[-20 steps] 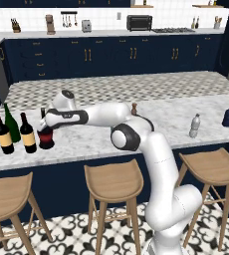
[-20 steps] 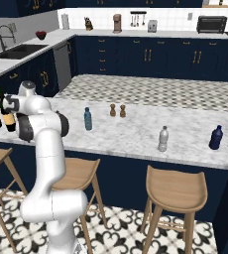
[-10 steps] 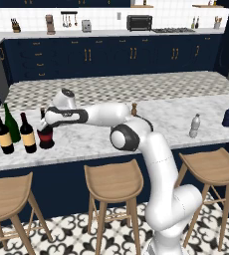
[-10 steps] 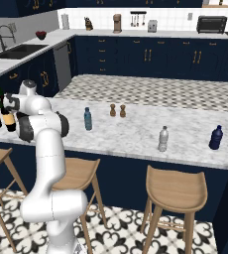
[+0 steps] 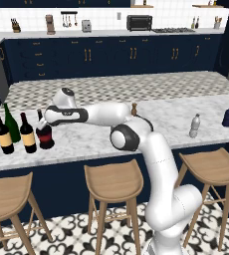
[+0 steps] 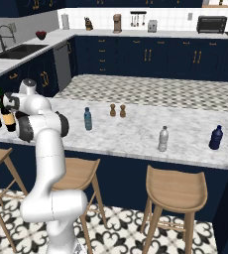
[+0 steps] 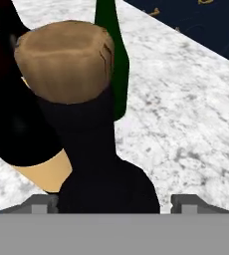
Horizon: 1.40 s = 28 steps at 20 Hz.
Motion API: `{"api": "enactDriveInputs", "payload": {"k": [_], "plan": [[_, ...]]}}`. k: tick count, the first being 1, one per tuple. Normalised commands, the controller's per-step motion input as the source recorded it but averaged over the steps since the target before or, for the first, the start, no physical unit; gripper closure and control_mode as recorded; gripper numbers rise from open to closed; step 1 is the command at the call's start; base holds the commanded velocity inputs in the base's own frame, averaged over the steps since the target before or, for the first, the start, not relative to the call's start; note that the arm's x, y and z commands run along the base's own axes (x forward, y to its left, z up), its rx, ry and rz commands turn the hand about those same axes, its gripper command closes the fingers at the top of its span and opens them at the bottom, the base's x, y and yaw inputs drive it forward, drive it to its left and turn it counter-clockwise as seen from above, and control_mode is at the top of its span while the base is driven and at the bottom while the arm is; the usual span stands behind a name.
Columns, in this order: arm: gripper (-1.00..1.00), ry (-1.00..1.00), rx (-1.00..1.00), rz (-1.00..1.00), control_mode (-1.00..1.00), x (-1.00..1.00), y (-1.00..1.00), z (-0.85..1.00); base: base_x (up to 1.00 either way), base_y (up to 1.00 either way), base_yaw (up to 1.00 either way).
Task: Move the plastic bottles in the middle to the plastics group, and the glass bottles in the middle to the glass group.
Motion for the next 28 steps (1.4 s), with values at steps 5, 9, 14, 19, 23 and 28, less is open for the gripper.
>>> {"api": "enactDriveInputs", "payload": {"k": [5, 9, 14, 19, 23, 28], "plan": [[-1.0, 0.0, 0.0, 0.0, -1.0, 0.0, 0.0, 0.25, 0.0, 0.0, 0.0], [-1.0, 0.0, 0.0, 0.0, -1.0, -0.2, -0.03, 0.4, 0.0, 0.0, 0.0], [-1.0, 0.0, 0.0, 0.0, -1.0, -0.39, -0.02, 0.53, 0.0, 0.0, 0.0], [-1.0, 0.0, 0.0, -0.01, -1.0, -0.45, -0.34, 0.35, 0.0, 0.0, 0.0], [-1.0, 0.01, 0.0, -0.08, -1.0, -0.39, -0.71, 0.16, 0.0, 0.0, 0.0], [-1.0, 0.01, 0.0, -0.13, -1.0, -0.34, -0.98, 0.18, 0.0, 0.0, 0.0]]}}
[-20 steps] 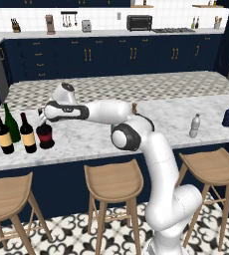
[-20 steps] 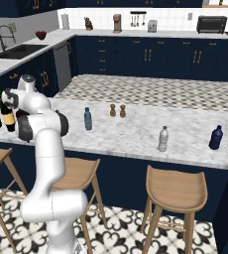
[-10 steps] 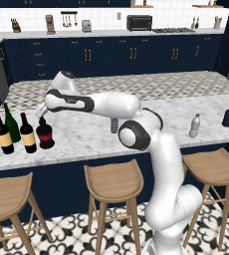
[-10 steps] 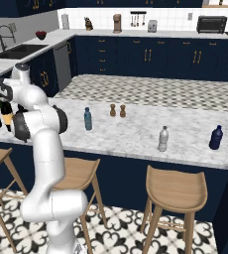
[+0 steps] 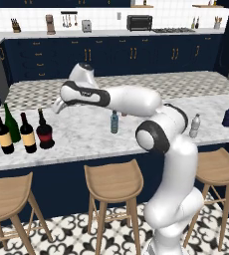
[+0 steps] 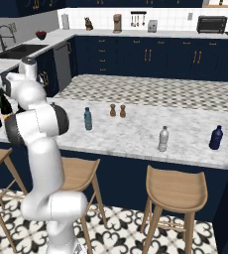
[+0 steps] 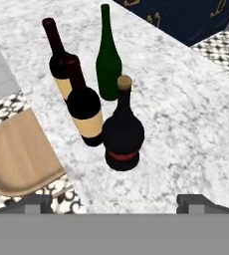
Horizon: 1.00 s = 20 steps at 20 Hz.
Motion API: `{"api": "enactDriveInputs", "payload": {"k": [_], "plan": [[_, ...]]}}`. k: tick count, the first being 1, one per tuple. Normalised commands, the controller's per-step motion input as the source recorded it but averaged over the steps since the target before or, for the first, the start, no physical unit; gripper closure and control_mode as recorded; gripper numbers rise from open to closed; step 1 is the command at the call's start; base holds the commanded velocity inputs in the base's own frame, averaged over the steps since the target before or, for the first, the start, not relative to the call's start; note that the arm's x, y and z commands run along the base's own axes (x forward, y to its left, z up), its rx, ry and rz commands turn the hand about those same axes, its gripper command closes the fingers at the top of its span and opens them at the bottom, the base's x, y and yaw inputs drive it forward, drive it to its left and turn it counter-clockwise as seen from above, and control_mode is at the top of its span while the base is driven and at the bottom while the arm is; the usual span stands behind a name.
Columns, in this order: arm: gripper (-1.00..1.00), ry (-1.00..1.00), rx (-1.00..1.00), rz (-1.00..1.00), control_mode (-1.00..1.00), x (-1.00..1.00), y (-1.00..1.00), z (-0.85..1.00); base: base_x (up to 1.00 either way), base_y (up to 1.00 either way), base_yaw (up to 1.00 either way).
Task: Move the plastic bottles in the middle to the plastics group, and the glass bottles in the middle to the glass group.
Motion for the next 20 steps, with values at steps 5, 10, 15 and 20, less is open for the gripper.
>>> {"api": "enactDriveInputs", "payload": {"k": [5, 10, 15, 20], "plan": [[-1.0, 0.11, 0.0, -0.2, -1.0, -0.27, -1.0, 0.08, 0.0, 0.0, 0.0], [-1.0, 0.13, 0.0, -0.28, -1.0, -0.45, -1.0, 0.05, 0.0, 0.0, 0.0], [-1.0, 0.24, -0.01, -0.35, -1.0, -0.06, -1.0, 0.0, 0.0, 0.0, 0.0], [-1.0, 0.33, -0.03, -0.42, -1.0, 0.0, -1.0, 0.0, 0.0, 0.0, 0.0]]}}
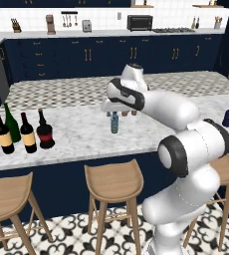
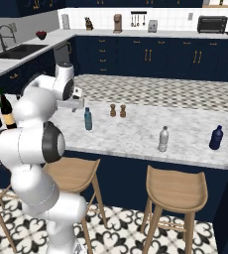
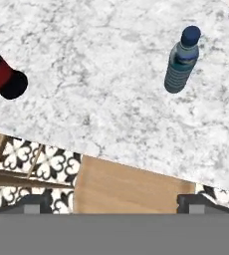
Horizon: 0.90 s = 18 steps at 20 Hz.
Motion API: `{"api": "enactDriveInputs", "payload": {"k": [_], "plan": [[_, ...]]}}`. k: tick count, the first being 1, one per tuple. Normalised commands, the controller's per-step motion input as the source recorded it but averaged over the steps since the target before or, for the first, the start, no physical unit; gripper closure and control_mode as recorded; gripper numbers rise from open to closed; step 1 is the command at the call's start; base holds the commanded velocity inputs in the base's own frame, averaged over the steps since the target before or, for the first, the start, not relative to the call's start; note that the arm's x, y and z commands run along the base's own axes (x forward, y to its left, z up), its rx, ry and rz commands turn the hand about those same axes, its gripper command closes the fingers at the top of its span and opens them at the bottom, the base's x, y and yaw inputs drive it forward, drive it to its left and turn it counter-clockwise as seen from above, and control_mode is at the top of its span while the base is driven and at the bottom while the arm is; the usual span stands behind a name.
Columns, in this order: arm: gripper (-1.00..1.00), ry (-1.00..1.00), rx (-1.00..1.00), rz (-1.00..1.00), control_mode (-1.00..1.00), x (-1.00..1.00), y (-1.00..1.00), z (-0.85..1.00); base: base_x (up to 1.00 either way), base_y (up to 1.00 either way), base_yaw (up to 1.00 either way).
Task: Move the plastic bottles in the middle to the plastics group, and the glass bottles in the middle to the glass group.
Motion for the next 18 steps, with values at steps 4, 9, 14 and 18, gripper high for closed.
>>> {"api": "enactDriveInputs", "payload": {"k": [4, 9, 14, 18], "plan": [[-1.0, 0.12, -0.19, -0.43, -1.0, 0.12, -0.88, -0.01, 0.0, 0.0, 0.0], [-1.0, -0.23, -0.1, -0.11, -1.0, -0.14, -0.1, -0.14, 0.0, 0.0, 0.0], [-1.0, -0.2, 0.06, -0.03, -1.0, 0.07, -0.34, -0.47, 0.0, 0.0, 0.0], [-1.0, -0.11, 0.12, -0.1, -1.0, 0.57, -0.13, -0.6, 0.0, 0.0, 0.0]]}}
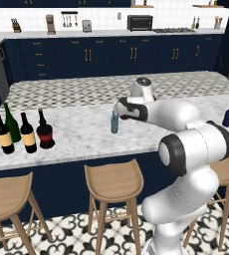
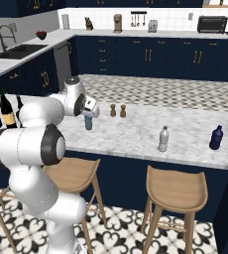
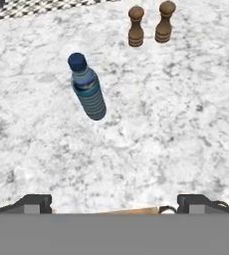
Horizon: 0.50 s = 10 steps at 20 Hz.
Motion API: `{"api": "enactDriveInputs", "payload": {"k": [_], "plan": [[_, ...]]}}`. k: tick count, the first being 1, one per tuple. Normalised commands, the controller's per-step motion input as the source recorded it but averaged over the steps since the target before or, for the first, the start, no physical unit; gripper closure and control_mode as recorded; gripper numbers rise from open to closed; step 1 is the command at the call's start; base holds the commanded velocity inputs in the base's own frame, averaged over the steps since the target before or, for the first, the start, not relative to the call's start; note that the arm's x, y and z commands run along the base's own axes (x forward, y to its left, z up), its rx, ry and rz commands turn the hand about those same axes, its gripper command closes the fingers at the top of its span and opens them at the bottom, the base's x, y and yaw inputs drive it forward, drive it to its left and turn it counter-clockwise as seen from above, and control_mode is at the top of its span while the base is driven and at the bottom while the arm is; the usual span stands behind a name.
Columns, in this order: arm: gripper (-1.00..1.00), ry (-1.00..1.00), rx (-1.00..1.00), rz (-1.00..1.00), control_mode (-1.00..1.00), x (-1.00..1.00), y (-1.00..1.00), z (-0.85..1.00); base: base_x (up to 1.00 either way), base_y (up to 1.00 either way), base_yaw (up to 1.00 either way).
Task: Move the plastic bottles in the middle to the plastics group, and the glass bottles in the middle to the glass group.
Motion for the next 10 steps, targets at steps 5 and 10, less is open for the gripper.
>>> {"api": "enactDriveInputs", "payload": {"k": [5, 10], "plan": [[-1.0, -0.13, 0.03, -0.01, -1.0, 0.23, 0.09, 0.01, 0.0, 0.0, 0.0], [-1.0, 0.05, -0.07, 0.01, -1.0, 0.02, 0.06, 0.44, 0.0, 0.0, 0.0]]}}
